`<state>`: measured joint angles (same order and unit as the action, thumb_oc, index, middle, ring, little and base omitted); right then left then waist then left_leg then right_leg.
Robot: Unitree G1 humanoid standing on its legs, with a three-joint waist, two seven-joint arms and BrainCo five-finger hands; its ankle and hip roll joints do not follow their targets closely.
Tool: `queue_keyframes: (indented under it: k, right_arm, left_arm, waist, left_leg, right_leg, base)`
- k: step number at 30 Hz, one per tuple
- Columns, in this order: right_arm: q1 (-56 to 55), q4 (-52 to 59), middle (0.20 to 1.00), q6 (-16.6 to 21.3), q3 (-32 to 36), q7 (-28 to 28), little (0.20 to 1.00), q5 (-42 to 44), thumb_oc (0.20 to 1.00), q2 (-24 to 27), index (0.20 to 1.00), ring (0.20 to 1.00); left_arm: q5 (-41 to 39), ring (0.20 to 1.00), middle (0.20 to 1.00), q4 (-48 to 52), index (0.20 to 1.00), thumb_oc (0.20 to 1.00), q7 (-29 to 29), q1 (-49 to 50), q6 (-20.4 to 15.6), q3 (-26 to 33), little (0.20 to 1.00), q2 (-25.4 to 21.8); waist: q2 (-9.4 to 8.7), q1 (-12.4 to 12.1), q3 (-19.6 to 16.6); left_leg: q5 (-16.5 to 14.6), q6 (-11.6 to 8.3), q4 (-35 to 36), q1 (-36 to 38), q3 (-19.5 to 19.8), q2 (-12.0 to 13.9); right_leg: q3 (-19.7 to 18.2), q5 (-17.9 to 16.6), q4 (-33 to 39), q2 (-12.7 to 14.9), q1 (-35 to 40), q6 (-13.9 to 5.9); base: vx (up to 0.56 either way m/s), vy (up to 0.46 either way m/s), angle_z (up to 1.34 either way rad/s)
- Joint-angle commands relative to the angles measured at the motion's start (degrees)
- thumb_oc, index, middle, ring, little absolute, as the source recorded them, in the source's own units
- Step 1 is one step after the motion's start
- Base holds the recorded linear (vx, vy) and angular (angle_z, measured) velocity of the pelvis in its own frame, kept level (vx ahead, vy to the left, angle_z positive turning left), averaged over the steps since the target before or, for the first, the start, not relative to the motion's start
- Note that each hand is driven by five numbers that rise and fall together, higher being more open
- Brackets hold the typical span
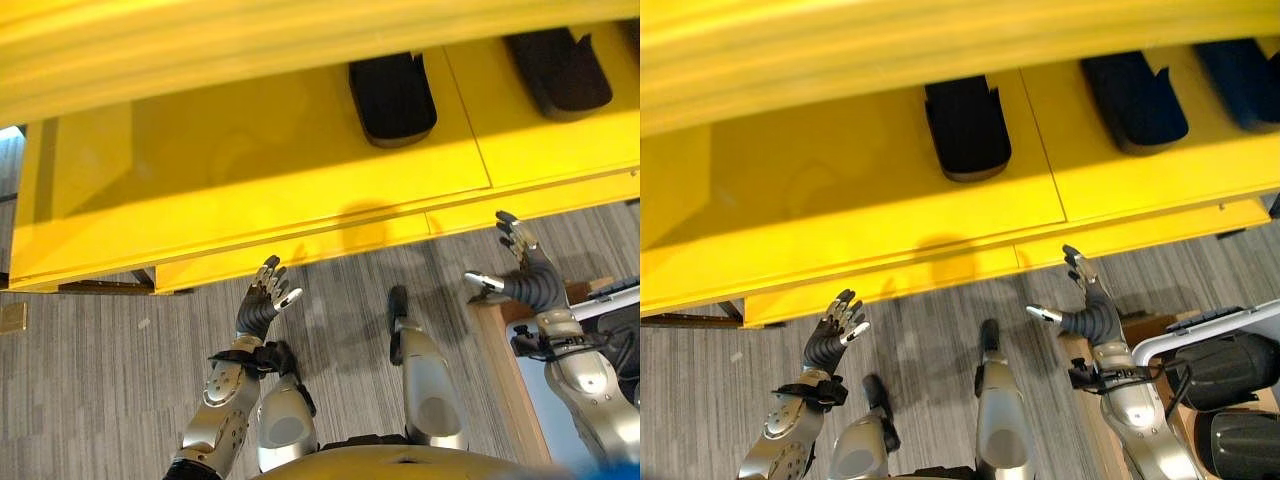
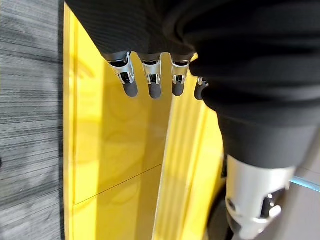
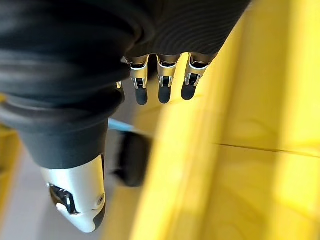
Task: Move parts from the plastic box to the shelf.
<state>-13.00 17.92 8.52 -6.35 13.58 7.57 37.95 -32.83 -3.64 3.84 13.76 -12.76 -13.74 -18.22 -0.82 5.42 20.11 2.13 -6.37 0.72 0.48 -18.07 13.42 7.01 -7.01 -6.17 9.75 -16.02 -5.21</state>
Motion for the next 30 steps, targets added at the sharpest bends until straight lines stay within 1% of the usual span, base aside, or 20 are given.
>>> queue_keyframes:
  k: [1,6,7,8,9,10,12,14,15,16,17,18,19,20,22,23,25,26,27,30]
  right_arm:
    - [2.78,1.45,1.0,4.48,0.64,1.7,1.0,-1.36,1.0,0.76,1.0,1.0]
    - [2.73,-1.85,1.0,0.68,-2.64,1.44,1.0,0.35,1.0,-0.17,1.0,1.0]
    - [2.63,-5.11,1.0,-0.93,-3.61,2.18,1.0,5.54,1.0,-1.47,1.0,1.0]
    - [2.36,-8.15,1.0,-5.42,-3.48,2.26,1.0,12.95,1.0,-3.03,1.0,1.0]
    - [2.41,-10.42,1.0,-7.97,-3.58,2.94,1.0,17.73,1.0,-4.32,1.0,1.0]
    - [2.96,-13.63,1.0,-8.25,-3.85,3.22,1.0,19.56,1.0,-5.91,1.0,1.0]
    - [5.37,-18.9,1.0,-6.22,-5.16,5.58,1.0,15.93,1.0,-8.68,1.0,1.0]
    - [7.18,-21.82,1.0,-7.54,-5.68,8.37,1.0,15.28,1.0,-11.01,1.0,1.0]
    - [8.5,-23.98,1.0,-7.97,-5.76,9.25,1.0,15.74,1.0,-11.99,1.0,1.0]
    - [9.02,-25.03,1.0,-8.82,-5.54,9.49,1.0,16.07,1.0,-12.91,1.0,1.0]
    - [9.3,-25.87,1.0,-9.35,-5.32,9.18,1.0,16.3,1.0,-13.74,1.0,1.0]
    - [9.83,-27.11,1.0,-9.98,-5.09,8.97,1.0,15.55,1.0,-15.09,1.0,1.0]
    - [9.83,-27.11,1.0,-9.98,-5.09,8.97,1.0,15.55,1.0,-15.09,1.0,1.0]
    - [9.63,-28.39,1.0,-10.5,-5.12,9.12,1.0,15.83,1.0,-15.55,1.0,1.0]
    - [7.64,-28.85,1.0,-11.1,-3.95,9.33,1.0,16.74,1.0,-15.58,1.0,1.0]
    - [5.47,-28.31,1.0,-11.01,-2.07,9.55,1.0,16.15,1.0,-15.19,1.0,1.0]
    - [5.53,-28.23,1.0,-10.96,-1.83,9.16,1.0,16.03,1.0,-14.72,1.0,1.0]
    - [6.9,-28.14,1.0,-9.51,-1.89,8.43,1.0,12.85,1.0,-13.75,1.0,1.0]
    - [7.86,-27.4,1.0,-9.57,-1.76,7.88,1.0,10.98,1.0,-12.46,1.0,1.0]
    - [9.22,-26.29,1.0,-9.95,-1.02,7.72,1.0,9.49,1.0,-10.02,1.0,1.0]
  left_arm:
    - [0.91,1.0,1.0,2.81,1.0,1.0,1.95,2.67,-1.74,1.24,1.0,-3.32]
    - [1.45,1.0,1.0,2.36,1.0,1.0,0.4,3.6,-0.81,1.24,1.0,-3.54]
    - [3.26,1.0,1.0,2.4,1.0,1.0,-3.19,3.72,0.22,0.79,1.0,-4.24]
    - [5.95,1.0,1.0,2.31,1.0,1.0,-6.24,3.54,2.42,-0.01,1.0,-5.22]
    - [7.41,1.0,1.0,1.91,1.0,1.0,-8.71,2.98,3.82,-0.94,1.0,-5.48]
    - [8.51,1.0,1.0,1.18,1.0,1.0,-9.89,1.81,4.28,-2.21,1.0,-5.91]
    - [6.58,1.0,1.0,0.11,1.0,1.0,-11.49,-2.77,5.71,-6.4,1.0,-7.26]
    - [7.29,1.0,1.0,-1.07,1.0,1.0,-10.31,-6.8,7.28,-10.3,1.0,-7.44]
    - [5.03,1.0,1.0,-1.71,1.0,1.0,-5.59,-8.08,8.5,-11.53,1.0,-6.96]
    - [2.2,1.0,1.0,-2.58,1.0,1.0,-2.34,-7.91,8.26,-11.47,1.0,-5.96]
    - [1.08,1.0,1.0,-3.38,1.0,1.0,-0.5,-7.38,7.92,-10.88,1.0,-5.07]
    - [2.41,1.0,1.0,-4.69,1.0,1.0,0.7,-6.4,7.51,-10.12,1.0,-3.9]
    - [2.41,1.0,1.0,-4.69,1.0,1.0,0.7,-6.4,7.51,-10.12,1.0,-3.9]
    - [4.91,1.0,1.0,-7.5,1.0,1.0,0.7,-4.69,5.64,-9.88,1.0,-2.42]
    - [6.52,1.0,1.0,-8.33,1.0,1.0,0.6,-2.74,4.25,-9.82,1.0,-2.36]
    - [6.45,1.0,1.0,-8.23,1.0,1.0,0.7,-0.68,4.49,-8.83,1.0,-3.71]
    - [6.09,1.0,1.0,-8.96,1.0,1.0,0.81,0.42,3.11,-7.42,1.0,-3.95]
    - [5.65,1.0,1.0,-9.65,1.0,1.0,0.66,1.25,1.47,-5.66,1.0,-4.24]
    - [5.65,1.0,1.0,-9.53,1.0,1.0,1.26,1.21,1.69,-5.12,1.0,-4.45]
    - [7.0,1.0,1.0,-9.67,1.0,1.0,1.87,0.87,2.51,-4.49,1.0,-4.06]
  waist:
    - [-1.43,-0.48,0.59]
    - [-1.88,-1.74,-1.9]
    - [-2.22,-2.23,-2.53]
    - [-2.52,-2.29,-2.75]
    - [-2.57,-2.17,-2.55]
    - [-2.71,-1.98,-2.34]
    - [-3.41,-1.4,-1.32]
    - [-4.8,-0.62,-0.65]
    - [-6.01,-0.78,-0.35]
    - [-6.14,-1.29,-0.32]
    - [-6.7,-1.96,-0.29]
    - [-7.35,-2.76,-0.37]
    - [-7.35,-2.76,-0.37]
    - [-7.76,-3.13,-1.22]
    - [-7.37,-2.71,-2.57]
    - [-6.6,-2.86,-3.76]
    - [-6.76,-3.9,-4.24]
    - [-7.16,-5.38,-4.9]
    - [-7.55,-5.76,-5.21]
    - [-8.11,-5.88,-5.29]
  left_leg:
    - [2.3,1.43,-0.3,-0.63,1.65,0.6]
    - [0.96,2.22,-0.4,1.21,2.21,-1.11]
    - [-0.02,2.69,-1.07,1.53,2.67,-1.9]
    - [-0.76,3.03,-1.74,1.56,2.53,-2.42]
    - [-0.99,3.29,-2.06,1.59,2.39,-2.67]
    - [-1.31,3.62,-2.42,1.48,2.23,-2.93]
    - [-2.45,4.69,-3.91,0.75,1.6,-3.51]
    - [-4.31,5.96,-6.33,0.08,0.52,-4.76]
    - [-5.72,6.41,-7.58,0.0,-0.99,-5.37]
    - [-7.59,6.07,-7.92,1.02,-2.03,-5.26]
    - [-7.93,5.91,-7.92,1.71,-3.84,-5.01]
    - [-8.17,5.66,-7.69,2.65,-5.58,-4.67]
    - [-8.17,5.66,-7.69,2.65,-5.58,-4.67]
    - [-7.81,6.01,-6.64,3.39,-6.91,-4.29]
    - [-6.6,7.2,-5.58,2.97,-6.49,-4.01]
    - [-5.83,8.25,-4.56,2.33,-8.02,-2.76]
    - [-5.65,8.08,-4.52,2.21,-9.7,-2.25]
    - [-4.89,7.33,-4.29,2.66,-12.6,-1.46]
    - [-4.29,6.62,-4.96,2.17,-14.57,-0.65]
    - [-3.17,5.17,-7.08,1.07,-17.84,1.58]
  right_leg:
    - [1.42,7.71,-1.99,-0.19,9.67,-0.39]
    - [1.69,6.53,0.93,0.38,13.31,-1.25]
    - [1.43,5.95,1.94,0.62,14.23,-1.64]
    - [1.34,5.31,2.49,1.03,14.41,-2.2]
    - [1.02,4.83,2.8,1.32,14.5,-2.4]
    - [0.63,4.28,3.0,1.54,14.34,-2.74]
    - [-0.3,2.0,4.18,2.26,13.9,-4.1]
    - [-1.85,-2.47,7.98,3.5,13.99,-6.16]
    - [-0.14,-6.12,10.82,4.98,13.9,-7.35]
    - [2.34,-6.65,11.17,5.58,13.92,-8.43]
    - [5.31,-7.68,11.17,6.37,13.44,-8.75]
    - [7.88,-9.85,11.17,7.48,12.97,-8.82]
    - [7.88,-9.85,11.17,7.48,12.97,-8.82]
    - [9.29,-10.56,8.84,8.52,13.57,-8.59]
    - [7.38,-7.07,0.71,7.82,13.94,-6.98]
    - [8.74,-1.77,-8.22,7.45,15.25,-4.47]
    - [11.71,-0.92,-8.63,8.31,17.22,-4.16]
    - [15.77,1.12,-6.52,7.89,20.47,-4.06]
    - [17.77,2.11,-3.85,6.98,21.82,-3.76]
    - [19.93,3.84,0.16,4.68,23.84,-3.3]
  base:
    - [0.05,0.088,0.18]
    - [0.04,0.147,0.09]
    - [-0.01,0.32,0.07]
    - [-0.05,0.358,0.05]
    - [-0.09,0.315,0.04]
    - [-0.14,0.31,-0.05]
    - [-0.15,0.322,-0.14]
    - [-0.11,0.293,-0.18]
    - [-0.05,0.213,-0.22]
    - [-0.06,0.174,-0.34]
    - [-0.05,0.089,-0.48]
    - [-0.08,0.024,-0.91]
    - [-0.13,0.042,-1.45]
    - [-0.12,0.044,-1.33]
    - [-0.17,0.036,-0.92]
    - [-0.19,-0.016,-0.35]
    - [-0.18,-0.162,0.07]
    - [-0.19,-0.334,-0.62]
    - [-0.16,-0.335,-1.37]
    - [-0.08,-0.288,-2.06]
